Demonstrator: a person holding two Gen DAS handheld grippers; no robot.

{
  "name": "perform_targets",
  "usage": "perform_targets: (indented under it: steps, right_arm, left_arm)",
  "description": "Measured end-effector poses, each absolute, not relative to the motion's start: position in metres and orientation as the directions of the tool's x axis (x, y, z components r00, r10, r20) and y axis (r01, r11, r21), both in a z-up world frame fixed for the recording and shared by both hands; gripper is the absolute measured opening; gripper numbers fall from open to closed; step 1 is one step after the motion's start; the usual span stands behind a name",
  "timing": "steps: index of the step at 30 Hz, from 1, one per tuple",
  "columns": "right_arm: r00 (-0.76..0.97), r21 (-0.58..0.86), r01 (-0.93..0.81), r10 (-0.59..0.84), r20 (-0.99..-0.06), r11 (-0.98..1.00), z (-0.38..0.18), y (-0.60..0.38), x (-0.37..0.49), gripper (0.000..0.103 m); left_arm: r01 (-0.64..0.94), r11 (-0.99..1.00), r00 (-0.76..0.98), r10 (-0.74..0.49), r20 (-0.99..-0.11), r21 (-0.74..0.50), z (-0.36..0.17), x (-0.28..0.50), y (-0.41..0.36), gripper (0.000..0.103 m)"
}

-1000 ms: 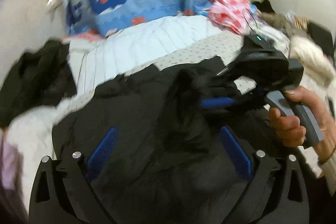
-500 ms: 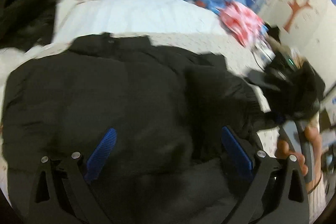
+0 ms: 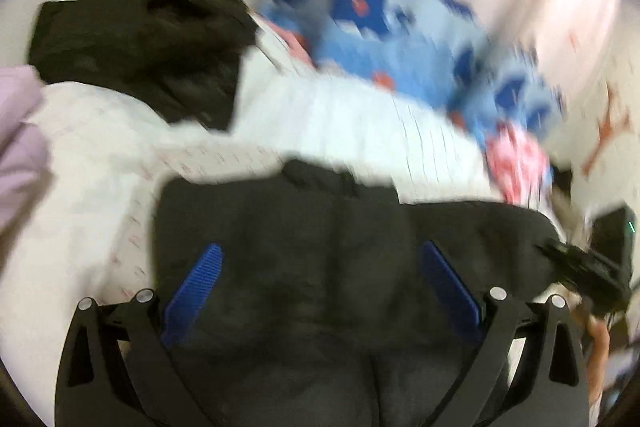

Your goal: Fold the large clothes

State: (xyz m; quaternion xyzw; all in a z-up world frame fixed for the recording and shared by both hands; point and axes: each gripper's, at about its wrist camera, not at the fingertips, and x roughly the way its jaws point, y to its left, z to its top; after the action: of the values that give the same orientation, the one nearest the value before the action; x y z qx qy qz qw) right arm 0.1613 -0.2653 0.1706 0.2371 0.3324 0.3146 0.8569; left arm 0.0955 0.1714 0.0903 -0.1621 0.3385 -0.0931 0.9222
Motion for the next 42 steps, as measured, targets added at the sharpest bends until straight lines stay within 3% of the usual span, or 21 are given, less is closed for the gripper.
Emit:
perform_targets:
  steps: [5,10,13,16,18,20,23,25,27,29,32,36,39,40,42]
  right_arm:
    - [0.599,0.554,-0.266,0.586,-0.546,0.789,0.145,-0.294,0.193,0.015]
    - [0.457,0.556,-0.07,0.522,-0.72,0.828,0.015,-0.323,0.207,0.015]
    - [0.4,0.669,-0.03,0.622,-0.673,0.743,-0.024,-0.339,0.198,0.022]
    - [0.414,0.671,-0.017,0.616,-0.67,0.742,-0.008,-0.358,0.19,0.034]
    - [0.506,0.595,-0.022,0.522,-0.686,0.803,0.025,-0.368,0.181,0.043]
    - [0.618,0.508,-0.089,0.447,-0.647,0.857,0.066,-0.362,0.168,0.054]
    - [0.632,0.488,-0.246,0.52,-0.575,0.838,0.09,-0.321,0.171,0.065]
    - [0.585,0.439,-0.275,0.511,-0.63,0.856,0.076,-0.294,0.185,0.071]
    - [0.534,0.338,-0.216,0.4,-0.745,0.916,0.037,-0.277,0.206,0.071]
    - [0.491,0.314,-0.173,0.358,-0.794,0.934,0.0,-0.28,0.218,0.063]
    - [0.481,0.378,-0.129,0.391,-0.784,0.917,-0.027,-0.294,0.22,0.055]
    - [0.471,0.391,-0.132,0.404,-0.784,0.911,-0.006,-0.307,0.207,0.056]
    - [0.495,0.42,-0.142,0.432,-0.754,0.896,0.021,-0.335,0.168,0.074]
    - [0.485,0.44,-0.137,0.447,-0.752,0.888,0.023,-0.345,0.157,0.088]
    - [0.434,0.495,-0.108,0.489,-0.757,0.862,0.023,-0.362,0.129,0.094]
  left_arm:
    - [0.051,0.928,0.755,-0.279,-0.593,-0.37,0.084,0.125,0.185,0.096]
    - [-0.002,0.963,0.617,-0.211,-0.758,-0.27,0.006,0.173,0.172,0.096]
    - [-0.042,0.988,0.498,-0.109,-0.86,-0.149,-0.051,0.188,0.168,0.096]
    - [-0.035,0.985,0.519,-0.124,-0.846,-0.166,-0.046,0.178,0.173,0.096]
    - [0.006,0.984,0.576,-0.15,-0.804,-0.179,-0.024,0.168,0.173,0.096]
    - [0.048,0.984,0.631,-0.162,-0.758,-0.171,-0.004,0.161,0.173,0.096]
    - [0.075,0.984,0.663,-0.17,-0.729,-0.161,0.005,0.168,0.171,0.096]
    - [0.054,0.982,0.645,-0.171,-0.745,-0.179,-0.008,0.18,0.175,0.096]
    - [0.019,0.981,0.61,-0.164,-0.776,-0.192,-0.031,0.192,0.18,0.096]
    - [0.011,0.983,0.583,-0.154,-0.798,-0.182,-0.055,0.198,0.18,0.096]
    - [0.038,0.974,0.564,-0.205,-0.8,-0.222,-0.07,0.198,0.181,0.097]
    - [0.034,0.975,0.515,-0.204,-0.832,-0.218,-0.055,0.184,0.191,0.097]
    - [0.058,0.96,0.536,-0.26,-0.803,-0.272,-0.021,0.14,0.227,0.097]
    - [0.07,0.957,0.536,-0.274,-0.798,-0.281,-0.014,0.125,0.239,0.097]
    - [0.09,0.945,0.511,-0.315,-0.8,-0.314,-0.005,0.089,0.268,0.097]
